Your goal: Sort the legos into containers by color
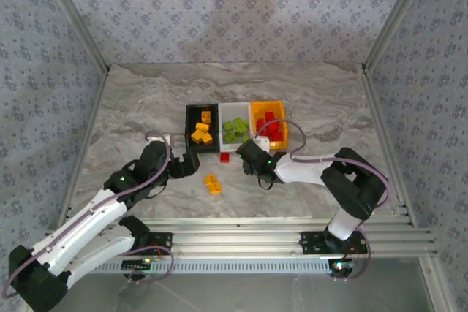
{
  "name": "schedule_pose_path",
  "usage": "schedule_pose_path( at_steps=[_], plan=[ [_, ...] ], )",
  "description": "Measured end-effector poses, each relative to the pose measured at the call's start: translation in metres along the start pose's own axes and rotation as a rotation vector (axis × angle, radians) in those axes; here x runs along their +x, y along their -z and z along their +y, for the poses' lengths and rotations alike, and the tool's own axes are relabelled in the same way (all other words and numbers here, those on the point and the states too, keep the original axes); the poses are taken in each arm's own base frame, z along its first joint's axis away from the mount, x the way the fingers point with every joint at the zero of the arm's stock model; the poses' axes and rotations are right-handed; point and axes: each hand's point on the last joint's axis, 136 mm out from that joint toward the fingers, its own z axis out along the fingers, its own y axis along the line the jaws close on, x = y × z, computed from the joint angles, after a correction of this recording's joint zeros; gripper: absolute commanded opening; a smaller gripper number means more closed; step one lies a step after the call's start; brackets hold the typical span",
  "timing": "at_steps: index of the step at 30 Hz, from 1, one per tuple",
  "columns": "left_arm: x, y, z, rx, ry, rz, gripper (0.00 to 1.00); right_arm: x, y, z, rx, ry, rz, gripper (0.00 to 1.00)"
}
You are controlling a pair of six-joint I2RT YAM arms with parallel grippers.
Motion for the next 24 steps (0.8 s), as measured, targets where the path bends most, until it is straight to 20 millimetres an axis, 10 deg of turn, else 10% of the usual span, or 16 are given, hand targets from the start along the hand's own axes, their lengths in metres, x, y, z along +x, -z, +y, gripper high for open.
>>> schedule_pose_path(
  at_steps=[4,11,18,24],
  plan=[
    [0.007,0.0,0.009,-0.012,0.014,-0.003,0.94,-0.011,0.02,0.015,-0.051,0.037,-0.026,0.27],
    [0.031,-0.006,0.03,-0.052,0.034,0.035,0.94,-0.097,0.061,0.068,-0.174,0.019,-0.171,0.3],
    [0.036,-0.003,0.036,-0.054,0.054,0.036,0.95,-0.145,0.022,0.082,-0.129,0.012,-0.188,0.39],
    [0.039,0.001,0.038,-0.045,0.068,0.026,0.95,-0.156,0.005,0.079,-0.098,0.055,-0.187,0.69]
  ],
)
